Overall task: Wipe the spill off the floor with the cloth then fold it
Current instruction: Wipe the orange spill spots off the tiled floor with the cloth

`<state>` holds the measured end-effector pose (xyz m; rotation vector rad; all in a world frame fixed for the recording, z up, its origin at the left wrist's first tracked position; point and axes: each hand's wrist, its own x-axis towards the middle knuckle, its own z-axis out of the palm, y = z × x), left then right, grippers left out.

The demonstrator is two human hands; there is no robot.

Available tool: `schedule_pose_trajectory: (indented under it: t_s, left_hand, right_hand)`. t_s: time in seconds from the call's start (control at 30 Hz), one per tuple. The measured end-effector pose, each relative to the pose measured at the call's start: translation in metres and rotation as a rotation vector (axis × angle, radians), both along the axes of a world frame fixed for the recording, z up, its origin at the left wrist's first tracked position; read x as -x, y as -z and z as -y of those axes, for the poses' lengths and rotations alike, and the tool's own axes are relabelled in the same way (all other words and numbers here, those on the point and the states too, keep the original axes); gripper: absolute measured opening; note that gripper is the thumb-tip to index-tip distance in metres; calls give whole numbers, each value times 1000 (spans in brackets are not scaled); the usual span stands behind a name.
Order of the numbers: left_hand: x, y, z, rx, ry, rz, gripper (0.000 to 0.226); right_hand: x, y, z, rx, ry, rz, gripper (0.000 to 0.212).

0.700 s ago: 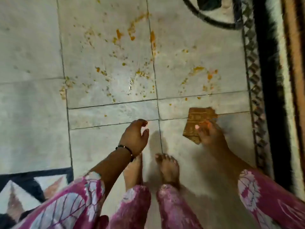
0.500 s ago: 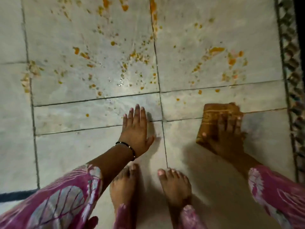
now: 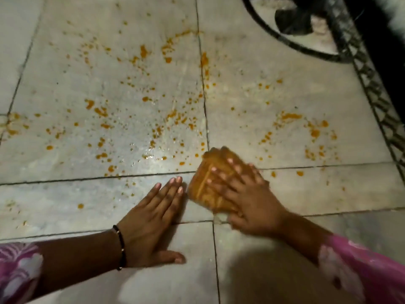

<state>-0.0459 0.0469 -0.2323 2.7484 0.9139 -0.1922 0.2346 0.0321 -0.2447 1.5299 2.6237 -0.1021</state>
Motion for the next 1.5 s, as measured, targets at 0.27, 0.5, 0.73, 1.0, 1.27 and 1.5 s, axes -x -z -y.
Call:
schedule_pose_trajectory:
  t_s: [0.27,0.5,0.73,1.0,1.27,1.5]
  left_hand:
    - [-20,-1,1,9,38,75,124]
    - [-31,-4,-21,-76,240,105,113]
    - [-62,10,-24,-51,388,100,95]
    - [-86,17,-37,-90,333,129,94]
    - [-90,18,-50,-125,374,161,94]
    - [-106,32,-31,-47,398,101,94]
  right_hand:
    - [19,13,128,-96,200,-33,52]
    - [4,0,25,-48,262,-34,75]
    - [-82,5,150,22,-142,35,62]
    - [-74,3,68,-52,704,43,71]
    - [-68,-1,153,67,173,31,68]
    - [-110,-11,53,40,648,143,88]
